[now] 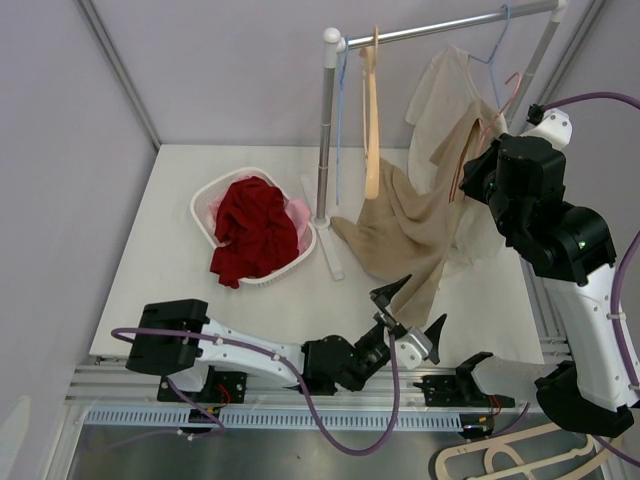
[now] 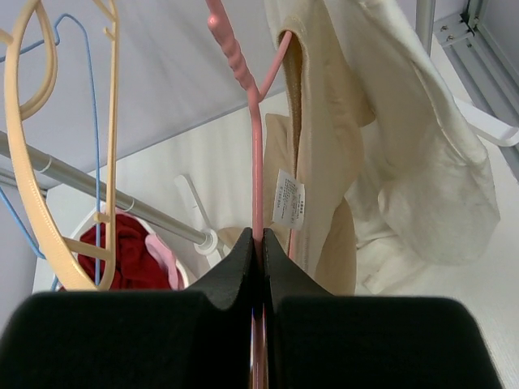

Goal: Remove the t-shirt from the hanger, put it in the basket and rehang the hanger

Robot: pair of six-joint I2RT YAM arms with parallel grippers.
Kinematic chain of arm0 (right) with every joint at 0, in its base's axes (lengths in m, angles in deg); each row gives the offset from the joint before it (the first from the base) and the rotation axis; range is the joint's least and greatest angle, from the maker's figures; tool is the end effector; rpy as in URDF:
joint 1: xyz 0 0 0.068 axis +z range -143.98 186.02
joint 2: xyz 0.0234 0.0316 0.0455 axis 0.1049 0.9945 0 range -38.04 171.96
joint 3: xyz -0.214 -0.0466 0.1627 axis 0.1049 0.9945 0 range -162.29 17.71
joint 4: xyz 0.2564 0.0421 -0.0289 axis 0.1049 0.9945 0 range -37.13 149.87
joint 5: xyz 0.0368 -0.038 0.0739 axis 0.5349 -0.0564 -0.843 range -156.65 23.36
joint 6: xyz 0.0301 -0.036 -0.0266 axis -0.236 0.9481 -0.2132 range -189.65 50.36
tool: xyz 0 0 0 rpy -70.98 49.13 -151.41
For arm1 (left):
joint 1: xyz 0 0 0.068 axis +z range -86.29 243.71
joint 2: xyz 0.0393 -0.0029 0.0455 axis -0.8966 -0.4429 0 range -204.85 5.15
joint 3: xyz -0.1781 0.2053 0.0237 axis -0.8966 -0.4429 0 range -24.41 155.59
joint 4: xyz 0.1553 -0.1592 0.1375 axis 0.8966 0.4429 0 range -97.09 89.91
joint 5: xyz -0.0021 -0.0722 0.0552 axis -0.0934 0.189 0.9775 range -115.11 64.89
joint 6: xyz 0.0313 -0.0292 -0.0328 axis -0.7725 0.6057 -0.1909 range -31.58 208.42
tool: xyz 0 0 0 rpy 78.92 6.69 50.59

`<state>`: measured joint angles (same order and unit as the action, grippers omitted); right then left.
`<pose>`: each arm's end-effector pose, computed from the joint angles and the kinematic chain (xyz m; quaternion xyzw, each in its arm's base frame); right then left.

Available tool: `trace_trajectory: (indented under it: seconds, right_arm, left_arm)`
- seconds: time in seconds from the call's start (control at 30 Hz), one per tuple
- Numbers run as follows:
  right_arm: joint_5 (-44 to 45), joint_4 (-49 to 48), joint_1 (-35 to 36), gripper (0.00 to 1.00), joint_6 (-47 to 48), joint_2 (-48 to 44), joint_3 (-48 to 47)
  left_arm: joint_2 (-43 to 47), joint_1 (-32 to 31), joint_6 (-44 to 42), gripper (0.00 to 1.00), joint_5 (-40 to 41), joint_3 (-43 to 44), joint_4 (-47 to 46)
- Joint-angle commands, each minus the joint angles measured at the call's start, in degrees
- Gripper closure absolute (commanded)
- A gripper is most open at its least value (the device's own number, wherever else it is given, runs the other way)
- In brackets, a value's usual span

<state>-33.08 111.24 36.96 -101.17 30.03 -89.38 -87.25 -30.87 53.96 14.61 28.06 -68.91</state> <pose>0.1574 0.0713 0.5248 0.1710 0.7802 0.0856 0.5955 -0.0053 -0.3523 0.3038 0.3544 0.4806 -0.2258 0.7697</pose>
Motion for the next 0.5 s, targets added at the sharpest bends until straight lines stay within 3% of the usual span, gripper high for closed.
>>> trace_trajectory:
  seconds: [0.0,0.13,0.2,0.23,0.27,0.33,0.37,0.4,0.47]
  right_arm:
    - [-0.51,-2.47,0.44,1.00,-1.34,-1.36,-2.16]
    - [-0.95,-2.56,0.53,1.00,-0.99,-1.98,-2.33]
    - [-1.13,-2.56,0.53,1.00,-0.90,-2.15,-2.34]
    - [-1.30,-2.56,0.44,1.00,-0.82,-2.07,-2.34]
    - [-1.48,-2.65,0.53,1.00,-0.82,-2.15,-2.42]
    - [-1.74,-2.91,0.53,1.00,-0.64,-2.07,-2.60]
    - [-2.01,-3.00,0.53,1.00,-0.47,-1.98,-2.69]
    - [-2.10,-3.00,0.61,1.00,-0.12,-1.54,-3.04]
    - [-2.71,-2.65,0.53,1.00,0.06,-0.84,-4.70]
  left_arm:
    - [-1.90,2.29,2.81,0.00,-1.23,5.87,-0.42]
    - [-2.79,4.66,5.89,0.00,-2.37,7.47,3.71]
    - [-3.05,5.46,7.64,0.07,-2.98,7.91,5.30]
    - [-3.14,5.99,8.00,0.16,-3.51,7.83,6.61]
    - [-3.14,6.17,8.35,0.32,-4.04,7.30,6.63]
    - [-2.96,6.87,10.19,0.55,-3.78,6.95,7.23]
    - [-2.79,7.22,11.24,0.92,-3.17,7.03,8.29]
    - [-2.79,7.57,13.17,0.99,-2.90,7.03,9.25]
    - [-2.61,7.75,14.06,0.99,-3.16,6.69,11.01]
